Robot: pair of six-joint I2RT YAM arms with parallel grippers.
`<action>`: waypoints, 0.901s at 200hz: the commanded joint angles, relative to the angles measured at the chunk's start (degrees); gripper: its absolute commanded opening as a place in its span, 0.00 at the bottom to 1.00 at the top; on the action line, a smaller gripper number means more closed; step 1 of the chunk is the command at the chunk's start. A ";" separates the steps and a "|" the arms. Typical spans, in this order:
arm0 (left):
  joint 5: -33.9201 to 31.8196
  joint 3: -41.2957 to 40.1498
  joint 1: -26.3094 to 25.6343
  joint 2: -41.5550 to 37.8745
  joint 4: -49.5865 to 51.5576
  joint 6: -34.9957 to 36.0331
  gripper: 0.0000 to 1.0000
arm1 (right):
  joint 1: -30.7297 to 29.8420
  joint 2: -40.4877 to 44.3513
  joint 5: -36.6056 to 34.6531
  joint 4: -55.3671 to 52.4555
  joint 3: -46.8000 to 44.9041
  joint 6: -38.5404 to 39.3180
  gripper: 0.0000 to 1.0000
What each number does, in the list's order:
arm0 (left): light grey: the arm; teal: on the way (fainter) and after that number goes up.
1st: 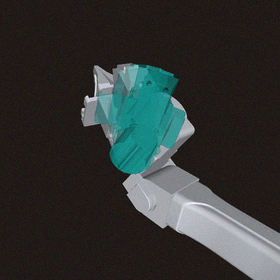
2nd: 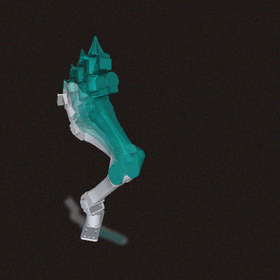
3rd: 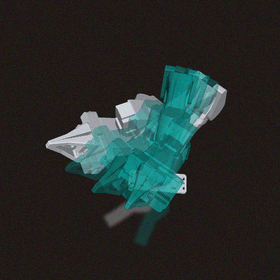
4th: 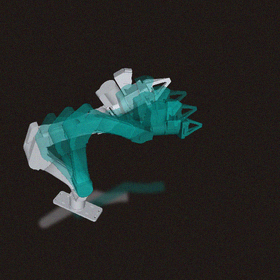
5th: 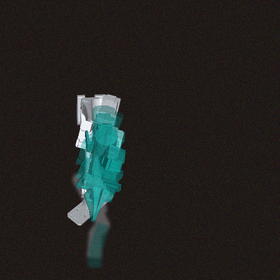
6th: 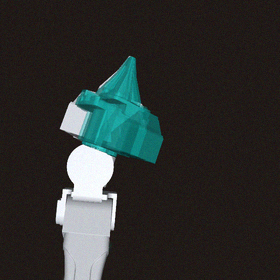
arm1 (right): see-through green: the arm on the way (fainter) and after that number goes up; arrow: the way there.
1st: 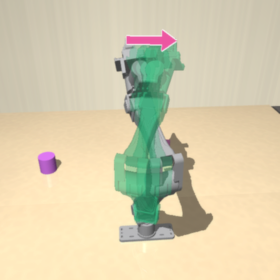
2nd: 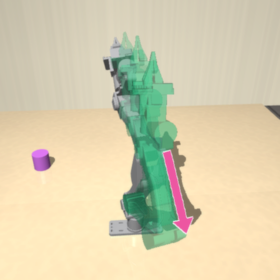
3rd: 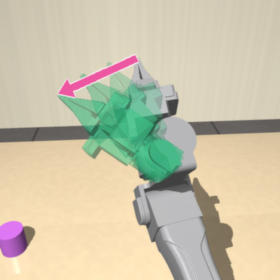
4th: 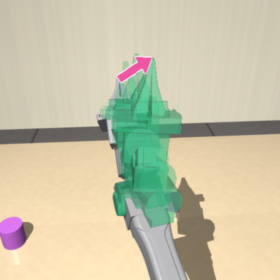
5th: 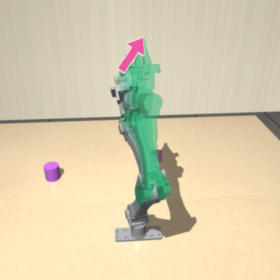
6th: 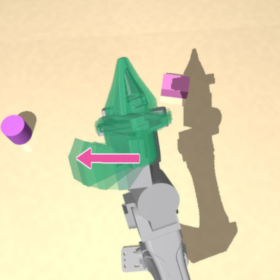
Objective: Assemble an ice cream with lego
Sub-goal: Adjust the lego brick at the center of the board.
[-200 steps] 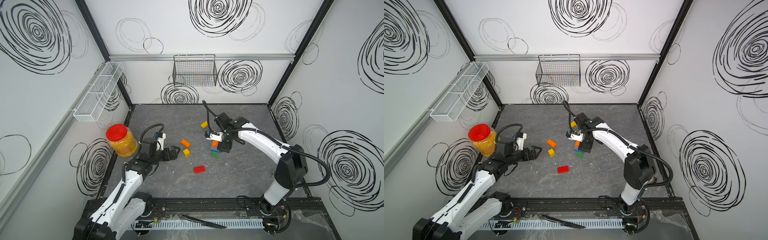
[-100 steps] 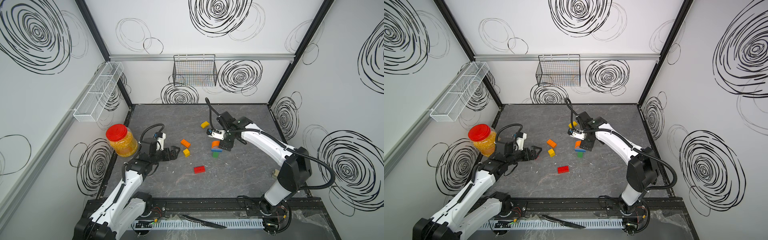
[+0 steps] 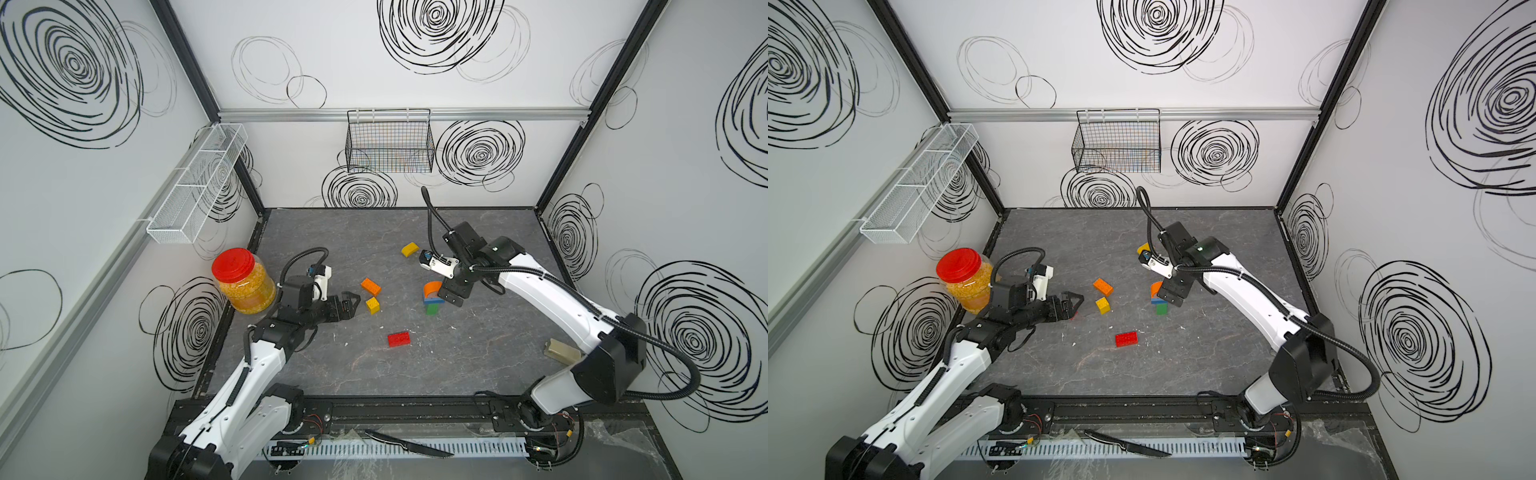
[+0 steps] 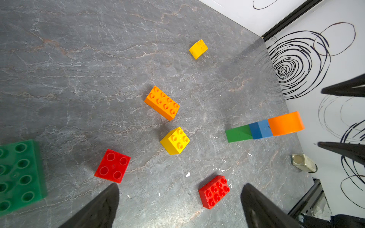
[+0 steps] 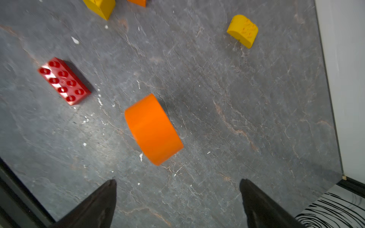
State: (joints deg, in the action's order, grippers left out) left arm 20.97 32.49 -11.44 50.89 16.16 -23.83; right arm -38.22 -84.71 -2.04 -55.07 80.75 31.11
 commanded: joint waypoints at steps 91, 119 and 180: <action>-1.31 -0.32 1.07 -1.32 -1.61 -0.33 0.99 | -15.13 25.32 -16.21 32.62 -27.21 -51.45 1.00; -2.22 -0.32 1.07 -1.23 -1.33 -0.33 0.99 | -19.82 28.56 -24.14 38.31 -33.37 -52.11 1.00; -3.20 -0.31 1.24 -1.74 -1.13 -0.33 0.99 | -20.23 29.34 -26.78 47.46 -44.98 -58.33 1.00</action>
State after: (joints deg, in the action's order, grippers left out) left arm 18.79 32.49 -10.74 50.13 16.27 -23.83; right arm -58.08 -55.99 -24.88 -14.28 38.68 -22.74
